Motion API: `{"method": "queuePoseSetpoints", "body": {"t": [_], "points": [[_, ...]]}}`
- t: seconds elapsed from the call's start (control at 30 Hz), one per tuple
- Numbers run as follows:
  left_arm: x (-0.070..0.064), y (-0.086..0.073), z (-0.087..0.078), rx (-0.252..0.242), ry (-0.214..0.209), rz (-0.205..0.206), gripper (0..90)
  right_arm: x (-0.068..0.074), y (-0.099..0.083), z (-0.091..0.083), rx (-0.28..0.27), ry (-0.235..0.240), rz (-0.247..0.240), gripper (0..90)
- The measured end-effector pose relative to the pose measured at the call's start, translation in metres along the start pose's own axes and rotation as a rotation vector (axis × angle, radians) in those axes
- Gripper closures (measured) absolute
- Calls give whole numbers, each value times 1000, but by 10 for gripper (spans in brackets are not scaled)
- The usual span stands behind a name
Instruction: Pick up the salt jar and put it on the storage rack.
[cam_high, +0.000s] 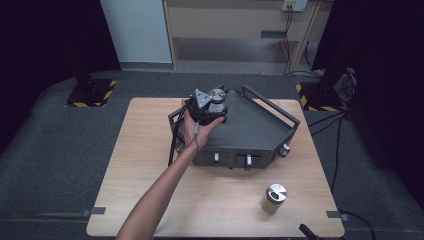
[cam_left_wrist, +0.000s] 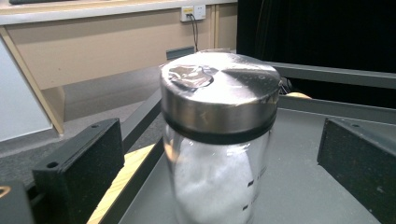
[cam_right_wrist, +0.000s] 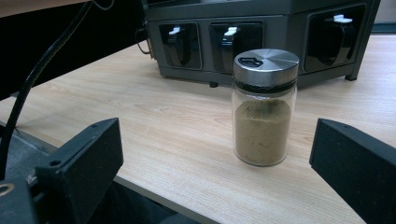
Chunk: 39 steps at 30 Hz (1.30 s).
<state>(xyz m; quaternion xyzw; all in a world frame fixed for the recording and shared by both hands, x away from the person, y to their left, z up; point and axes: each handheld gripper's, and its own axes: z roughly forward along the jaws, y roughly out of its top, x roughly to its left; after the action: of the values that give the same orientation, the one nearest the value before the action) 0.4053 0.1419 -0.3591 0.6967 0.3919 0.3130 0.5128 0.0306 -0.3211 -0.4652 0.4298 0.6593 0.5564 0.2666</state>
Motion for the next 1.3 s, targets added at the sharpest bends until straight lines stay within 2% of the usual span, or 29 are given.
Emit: {"method": "queuePoseSetpoints", "body": {"t": [0.3,0.47,0.6,0.67,0.77,1.17,1.3], "points": [[2,0,-19,-16,-18,8,0,1,0,1,2,5,-4,29],[2,1,-28,-8,-20,28,0,1,1,1,4,8,-2,29],[2,2,-35,-1,-38,18,0,1,0,0,3,8,-5,29],[1,1,-39,-1,-40,29,0,2,0,0,2,9,-6,29],[1,-1,-46,-3,-42,42,0,2,1,1,4,14,-9,29],[-1,-20,-72,-11,-71,45,0,2,1,1,7,19,-13,29],[-2,-28,-80,-19,-65,43,0,3,1,1,8,19,-15,29]]}}
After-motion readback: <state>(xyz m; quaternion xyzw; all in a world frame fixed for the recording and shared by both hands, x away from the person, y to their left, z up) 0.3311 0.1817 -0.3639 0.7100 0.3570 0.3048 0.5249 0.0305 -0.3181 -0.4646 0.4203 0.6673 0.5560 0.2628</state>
